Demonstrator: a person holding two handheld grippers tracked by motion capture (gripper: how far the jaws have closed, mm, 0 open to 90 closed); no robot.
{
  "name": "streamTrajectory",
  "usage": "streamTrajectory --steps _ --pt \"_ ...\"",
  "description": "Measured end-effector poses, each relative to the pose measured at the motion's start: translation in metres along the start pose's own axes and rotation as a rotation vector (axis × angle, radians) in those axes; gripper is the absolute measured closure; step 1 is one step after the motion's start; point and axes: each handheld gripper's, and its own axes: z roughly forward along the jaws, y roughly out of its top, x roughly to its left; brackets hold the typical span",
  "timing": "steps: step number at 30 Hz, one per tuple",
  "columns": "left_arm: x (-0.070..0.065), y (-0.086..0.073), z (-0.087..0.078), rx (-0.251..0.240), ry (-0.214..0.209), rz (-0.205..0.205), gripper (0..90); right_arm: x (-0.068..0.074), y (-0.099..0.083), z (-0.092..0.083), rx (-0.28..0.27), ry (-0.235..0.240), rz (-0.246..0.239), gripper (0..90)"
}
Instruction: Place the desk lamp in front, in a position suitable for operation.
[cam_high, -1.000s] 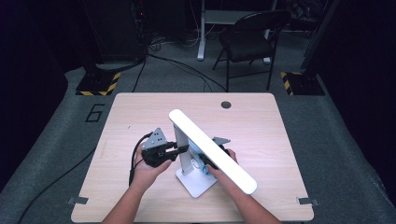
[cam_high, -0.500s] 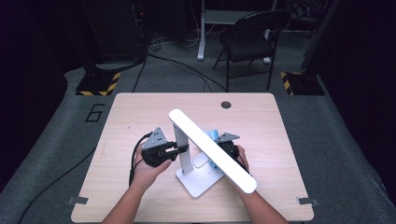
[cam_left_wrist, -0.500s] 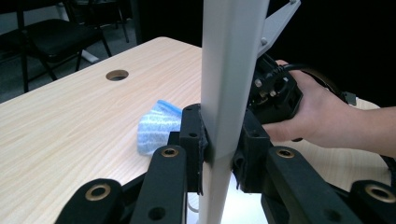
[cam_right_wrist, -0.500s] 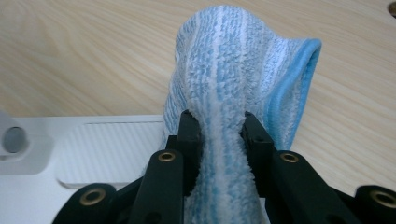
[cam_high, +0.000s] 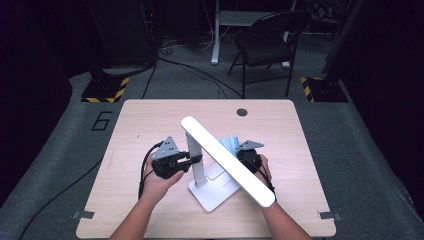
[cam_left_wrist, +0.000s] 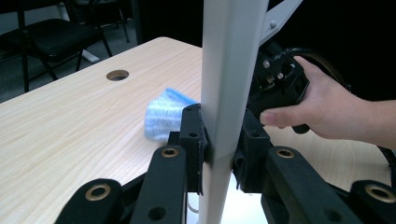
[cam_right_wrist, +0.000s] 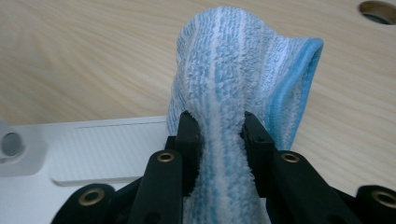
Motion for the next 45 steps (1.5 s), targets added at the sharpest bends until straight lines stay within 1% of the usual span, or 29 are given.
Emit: streamTrajectory --steps 2,3,4,7,8,9,10,13,16,17,19,20,21,23,24,25,26,29,30,31,32,33,34,35,36,38,40,42,45 --pt "0.000 0.000 0.000 0.001 0.001 0.000 75.8 0.006 -0.002 0.007 0.029 0.025 0.001 72.7" --pt "0.000 0.000 0.000 0.001 0.000 0.000 75.7 0.007 -0.003 0.008 0.026 0.020 -0.006 72.8" --pt "0.000 0.000 0.000 0.000 -0.001 -0.001 75.6 0.007 -0.003 0.008 0.027 0.017 -0.034 72.8" --pt "0.000 0.000 0.000 0.001 -0.001 0.000 75.6 0.008 -0.003 0.007 0.032 0.041 0.008 73.1" --pt "0.000 0.000 0.000 0.001 -0.002 0.000 75.7 0.007 -0.004 0.008 0.019 0.033 0.003 73.1" --pt "0.000 0.000 0.000 0.001 -0.002 0.001 75.7 0.009 -0.004 0.007 0.019 0.036 0.019 73.2" --pt "0.001 0.000 0.000 0.001 -0.007 -0.001 75.8 0.010 -0.005 0.006 0.021 0.033 -0.005 73.2" --pt "0.001 0.000 -0.001 0.003 -0.010 -0.003 75.8 0.016 -0.006 0.005 0.023 0.016 -0.024 73.3" --pt "0.000 0.000 0.000 0.002 -0.007 -0.002 75.9 0.021 -0.007 0.004 0.015 -0.003 -0.064 73.3" --pt "0.000 0.000 0.000 0.002 -0.008 0.000 75.9 0.024 -0.007 0.004 0.013 -0.001 -0.072 73.4" --pt "0.000 0.000 0.000 0.002 -0.008 -0.001 75.9 0.030 -0.008 0.004 0.007 0.002 -0.077 73.5" --pt "0.000 0.000 0.000 0.001 -0.007 -0.001 75.9 0.034 -0.007 0.004 0.010 0.004 -0.063 73.6" --pt "0.000 0.000 0.000 0.002 -0.007 -0.001 75.9 0.035 -0.007 0.004 0.008 0.017 -0.100 73.6" --pt "0.000 0.000 0.000 0.002 -0.008 0.001 75.9 0.042 -0.007 0.004 0.012 0.021 -0.125 73.7" --pt "0.000 0.000 -0.001 0.002 -0.008 0.000 75.9 0.046 -0.008 0.004 0.017 0.039 -0.110 73.7" --pt "0.000 0.000 -0.001 0.002 -0.007 0.000 75.9 0.053 -0.008 0.004 0.018 0.056 -0.080 73.7" --pt "0.000 0.000 -0.001 0.003 -0.008 0.000 75.9 0.053 -0.007 0.004 0.017 0.062 -0.091 73.7" --pt "0.000 0.000 -0.001 0.002 -0.005 0.003 75.9 0.063 -0.008 0.005 0.015 0.112 -0.087 73.8" --pt "0.000 0.000 -0.001 0.003 -0.006 0.003 75.9 0.067 -0.008 0.005 0.020 0.123 -0.072 73.8" --pt "0.000 0.000 -0.001 0.003 -0.007 0.002 75.9 0.070 -0.008 0.005 0.021 0.140 -0.082 73.7" --pt "0.000 0.000 -0.001 0.004 -0.007 0.001 75.9 0.073 -0.008 0.005 0.023 0.162 -0.066 73.8" --pt "0.000 0.000 -0.001 0.006 -0.009 0.003 75.9 0.076 -0.008 0.005 0.020 0.174 -0.069 73.9" --pt "0.000 0.000 -0.001 0.005 -0.005 0.003 75.9 0.080 -0.009 0.006 0.003 0.151 -0.068 74.0" --pt "0.000 0.000 -0.001 0.006 -0.006 0.004 75.9 0.080 -0.009 0.005 0.005 0.150 -0.064 73.9" --pt "0.000 0.000 -0.001 0.005 -0.008 0.004 75.9 0.078 -0.009 0.005 0.013 0.169 -0.071 73.9" --pt "0.000 0.000 -0.002 0.010 -0.011 0.008 75.9 0.074 -0.009 0.005 0.022 0.186 -0.054 74.1" --pt "0.000 0.000 -0.002 0.010 -0.010 0.007 75.9 0.073 -0.009 0.005 0.017 0.181 -0.058 74.1" --pt "0.000 -0.001 -0.002 0.007 -0.009 0.006 75.9 0.074 -0.009 0.005 0.021 0.166 -0.074 74.1" --pt "0.000 -0.001 -0.002 0.003 -0.008 0.005 76.0 0.070 -0.009 0.006 0.019 0.162 -0.084 74.3"
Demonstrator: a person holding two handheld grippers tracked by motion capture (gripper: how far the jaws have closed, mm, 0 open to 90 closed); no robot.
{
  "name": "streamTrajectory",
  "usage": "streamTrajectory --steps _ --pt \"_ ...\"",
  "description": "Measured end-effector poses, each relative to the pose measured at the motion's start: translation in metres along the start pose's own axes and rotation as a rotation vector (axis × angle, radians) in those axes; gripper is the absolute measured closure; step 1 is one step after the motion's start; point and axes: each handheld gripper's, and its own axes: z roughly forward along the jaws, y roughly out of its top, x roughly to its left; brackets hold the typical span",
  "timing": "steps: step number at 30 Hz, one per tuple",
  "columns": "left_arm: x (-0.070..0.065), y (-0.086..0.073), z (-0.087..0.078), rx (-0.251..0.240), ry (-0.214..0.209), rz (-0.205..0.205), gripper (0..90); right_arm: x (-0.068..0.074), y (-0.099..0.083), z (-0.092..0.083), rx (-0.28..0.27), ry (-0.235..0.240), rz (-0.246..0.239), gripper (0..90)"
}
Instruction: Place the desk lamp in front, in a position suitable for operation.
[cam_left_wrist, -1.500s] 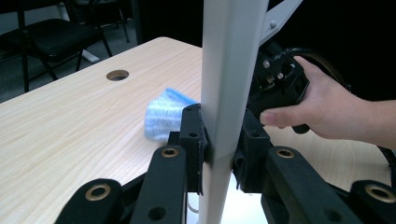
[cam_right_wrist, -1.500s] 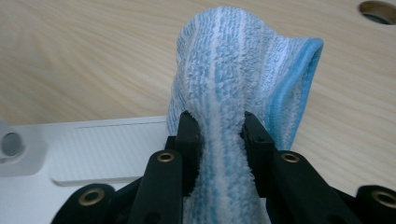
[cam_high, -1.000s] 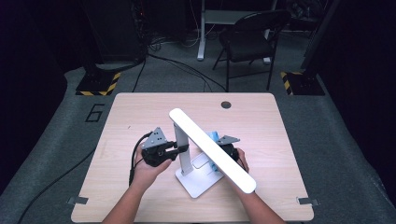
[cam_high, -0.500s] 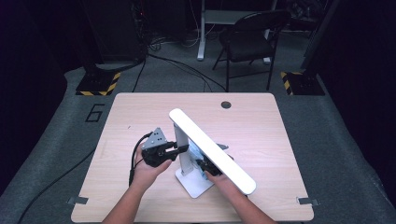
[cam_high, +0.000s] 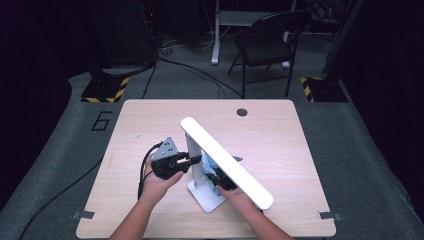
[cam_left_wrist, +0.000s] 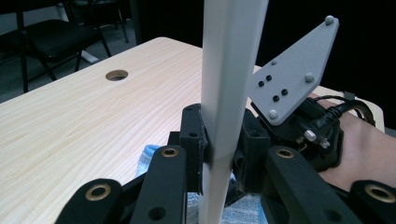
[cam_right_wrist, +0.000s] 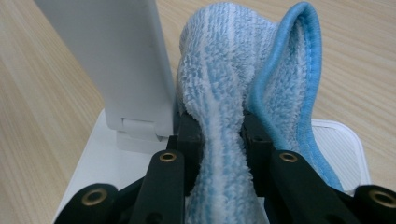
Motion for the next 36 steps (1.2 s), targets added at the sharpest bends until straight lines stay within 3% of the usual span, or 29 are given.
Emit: streamTrajectory --steps 4,13,16,24,27,36 --pt "0.000 0.000 0.000 -0.007 0.005 0.001 76.0 -0.006 0.000 0.000 -0.004 0.012 0.023 74.5" --pt "0.000 -0.001 0.000 -0.008 0.005 0.000 76.0 -0.018 0.000 -0.002 -0.001 -0.018 0.003 74.6" --pt "0.000 -0.001 0.000 -0.008 0.004 -0.001 76.0 -0.027 0.000 -0.002 -0.006 -0.044 -0.015 74.7" --pt "0.000 0.000 0.000 -0.002 0.001 0.000 76.0 -0.041 -0.001 -0.005 -0.011 -0.092 0.015 74.7" --pt "0.000 0.000 0.000 -0.002 0.001 0.000 76.0 -0.047 -0.002 -0.006 -0.014 -0.112 0.002 74.7" --pt "0.002 0.001 0.000 0.002 0.004 0.002 76.1 -0.070 -0.007 -0.013 0.016 -0.218 0.061 74.2"
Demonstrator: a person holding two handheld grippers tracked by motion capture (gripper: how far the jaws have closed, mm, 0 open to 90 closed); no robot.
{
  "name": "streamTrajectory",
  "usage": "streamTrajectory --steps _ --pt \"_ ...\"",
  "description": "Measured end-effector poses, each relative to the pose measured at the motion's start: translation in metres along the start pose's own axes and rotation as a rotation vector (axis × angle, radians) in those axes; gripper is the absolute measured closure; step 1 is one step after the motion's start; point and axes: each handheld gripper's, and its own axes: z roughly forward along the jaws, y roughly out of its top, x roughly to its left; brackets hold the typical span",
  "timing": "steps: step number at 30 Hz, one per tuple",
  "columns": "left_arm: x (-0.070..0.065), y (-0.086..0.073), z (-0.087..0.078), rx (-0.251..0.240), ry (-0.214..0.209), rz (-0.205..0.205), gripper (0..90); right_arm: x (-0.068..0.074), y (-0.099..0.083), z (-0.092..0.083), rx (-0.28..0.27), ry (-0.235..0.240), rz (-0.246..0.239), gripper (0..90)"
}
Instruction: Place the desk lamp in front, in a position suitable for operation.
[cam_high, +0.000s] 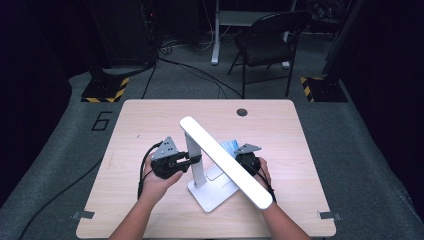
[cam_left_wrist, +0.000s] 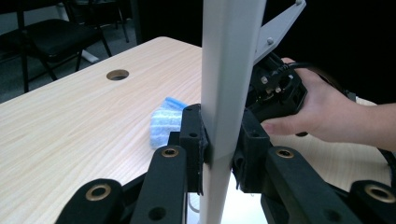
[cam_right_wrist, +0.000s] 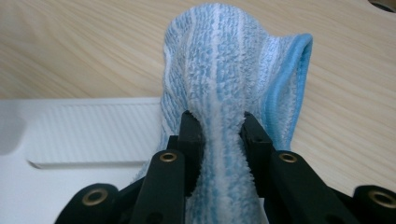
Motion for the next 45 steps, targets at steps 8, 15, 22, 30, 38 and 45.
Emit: streamTrajectory --steps 8,15,22,30,38,45 --pt "0.003 0.000 0.001 -0.009 0.005 -0.011 76.0 -0.014 -0.002 -0.015 -0.010 0.012 -0.022 73.3" --pt "0.006 0.000 0.001 -0.014 0.008 -0.018 75.7 -0.017 -0.007 -0.025 0.001 0.041 -0.041 72.2" --pt "0.006 -0.001 0.003 -0.027 0.009 -0.036 68.3 -0.023 -0.030 -0.032 0.028 0.044 -0.027 71.2" --pt "0.004 -0.003 0.014 -0.007 0.019 -0.032 71.4 -0.014 -0.039 -0.040 0.024 0.083 -0.002 71.4" --pt "0.008 -0.004 0.012 0.001 -0.017 -0.010 76.1 -0.013 -0.042 -0.041 0.019 0.119 0.021 69.3" --pt "0.009 -0.005 0.012 -0.006 -0.029 -0.005 76.4 -0.016 -0.038 -0.031 0.021 0.139 0.050 71.5"
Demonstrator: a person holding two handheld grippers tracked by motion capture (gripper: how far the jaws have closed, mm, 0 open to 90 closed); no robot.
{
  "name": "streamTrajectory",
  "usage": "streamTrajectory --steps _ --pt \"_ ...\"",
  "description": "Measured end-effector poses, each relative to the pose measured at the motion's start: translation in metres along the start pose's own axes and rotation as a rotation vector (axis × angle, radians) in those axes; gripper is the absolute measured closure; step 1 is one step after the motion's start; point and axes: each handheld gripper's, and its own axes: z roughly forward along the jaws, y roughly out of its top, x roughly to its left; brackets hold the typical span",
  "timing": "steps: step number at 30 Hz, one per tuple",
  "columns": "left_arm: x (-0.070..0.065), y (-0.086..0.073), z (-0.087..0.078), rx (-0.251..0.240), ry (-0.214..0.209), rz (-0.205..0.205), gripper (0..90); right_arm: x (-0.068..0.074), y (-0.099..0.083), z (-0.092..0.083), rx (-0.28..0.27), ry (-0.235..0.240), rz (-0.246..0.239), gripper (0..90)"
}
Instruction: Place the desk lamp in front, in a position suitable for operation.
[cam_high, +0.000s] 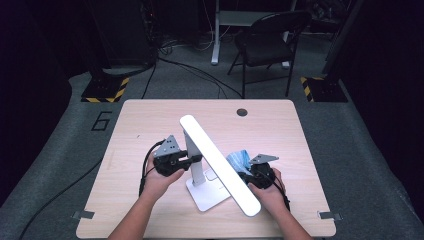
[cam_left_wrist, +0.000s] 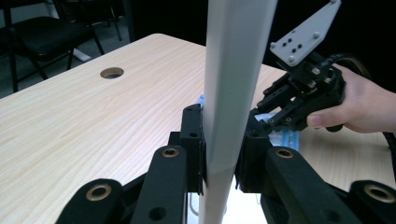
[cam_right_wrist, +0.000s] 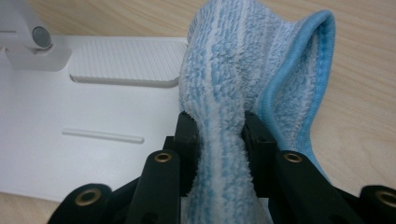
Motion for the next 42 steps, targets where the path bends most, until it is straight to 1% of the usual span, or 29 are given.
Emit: streamTrajectory --steps 2,3,4,5,6,10,11,14,15,17,18,19,20,21,22,24,25,26,28,30,33,37,38,40,41,42 --pt "0.001 0.000 0.000 0.006 -0.010 0.006 76.4 -0.002 0.003 0.003 0.004 0.006 -0.014 71.6" --pt "0.001 0.000 0.000 0.005 -0.013 0.007 76.4 -0.002 0.005 0.005 0.000 0.007 -0.005 71.7" --pt "0.001 0.000 0.000 0.001 -0.012 0.001 76.4 -0.003 0.006 0.007 0.005 0.008 -0.006 71.7" --pt "0.002 0.000 0.000 -0.002 -0.014 0.000 76.4 -0.003 0.008 0.010 -0.002 0.010 -0.003 71.7" --pt "0.002 0.000 0.000 -0.005 -0.018 -0.001 76.4 -0.004 0.010 0.011 0.000 0.014 -0.010 71.8" --pt "0.002 0.000 0.000 0.000 -0.025 0.002 76.4 -0.004 0.018 0.020 0.003 0.006 0.001 72.0" --pt "0.002 0.000 0.001 -0.006 -0.020 0.001 76.4 -0.005 0.020 0.022 -0.002 0.007 -0.007 72.0" --pt "0.002 -0.001 0.001 -0.007 -0.020 -0.001 76.4 -0.004 0.026 0.028 0.006 0.004 0.006 72.0" --pt "0.002 -0.001 0.001 -0.006 -0.021 0.000 76.4 -0.005 0.027 0.031 -0.008 -0.002 -0.003 72.0" --pt "0.002 -0.001 0.001 -0.007 -0.021 0.000 76.3 -0.006 0.031 0.033 0.000 0.004 0.013 72.0" --pt "0.002 -0.001 0.001 -0.007 -0.021 0.000 76.3 -0.006 0.032 0.035 -0.010 0.000 0.021 72.0" --pt "0.002 -0.001 0.001 -0.007 -0.020 -0.001 76.3 -0.007 0.034 0.037 -0.008 0.004 0.007 71.9" --pt "0.002 0.000 0.000 -0.004 -0.023 0.002 76.4 -0.006 0.035 0.038 -0.007 0.002 0.025 71.9" --pt "0.002 0.000 0.000 -0.004 -0.021 0.000 76.3 -0.008 0.036 0.040 -0.017 0.006 0.013 71.8" --pt "0.002 0.000 0.000 -0.001 -0.017 0.002 76.3 -0.007 0.036 0.040 -0.013 0.005 0.025 71.8" --pt "0.001 0.000 0.000 0.002 -0.003 0.004 76.3 -0.008 0.036 0.040 -0.021 0.011 0.016 71.9" --pt "0.000 0.000 0.000 0.002 0.005 0.005 76.3 -0.009 0.035 0.039 -0.018 0.018 0.016 72.0" --pt "0.000 0.000 0.000 0.006 0.003 0.005 76.3 -0.008 0.034 0.038 -0.022 0.017 0.016 72.0" --pt "-0.002 0.000 0.001 0.002 0.012 -0.003 76.3 -0.008 0.032 0.035 -0.017 0.028 0.007 72.1" --pt "-0.003 0.000 0.000 0.003 0.024 -0.006 76.3 -0.007 0.028 0.032 -0.018 0.029 -0.001 72.2" --pt "-0.003 0.000 0.001 -0.005 0.026 -0.012 76.3 -0.006 0.021 0.024 -0.012 0.036 0.004 72.3" --pt "-0.003 0.000 0.001 -0.006 0.031 -0.013 76.2 -0.005 0.011 0.013 -0.012 0.043 0.000 72.3" --pt "-0.003 0.000 0.001 -0.005 0.032 -0.011 76.2 -0.003 0.009 0.011 -0.011 0.045 0.008 72.3" --pt "-0.003 0.000 0.001 -0.005 0.031 -0.012 76.2 -0.002 0.004 0.005 -0.014 0.046 0.006 72.3" --pt "-0.003 0.000 0.001 -0.005 0.032 -0.011 76.2 -0.002 0.001 0.003 -0.013 0.049 -0.002 72.3" --pt "-0.003 0.000 0.001 -0.005 0.031 -0.012 76.2 -0.001 -0.001 0.001 -0.008 0.046 0.005 72.3"
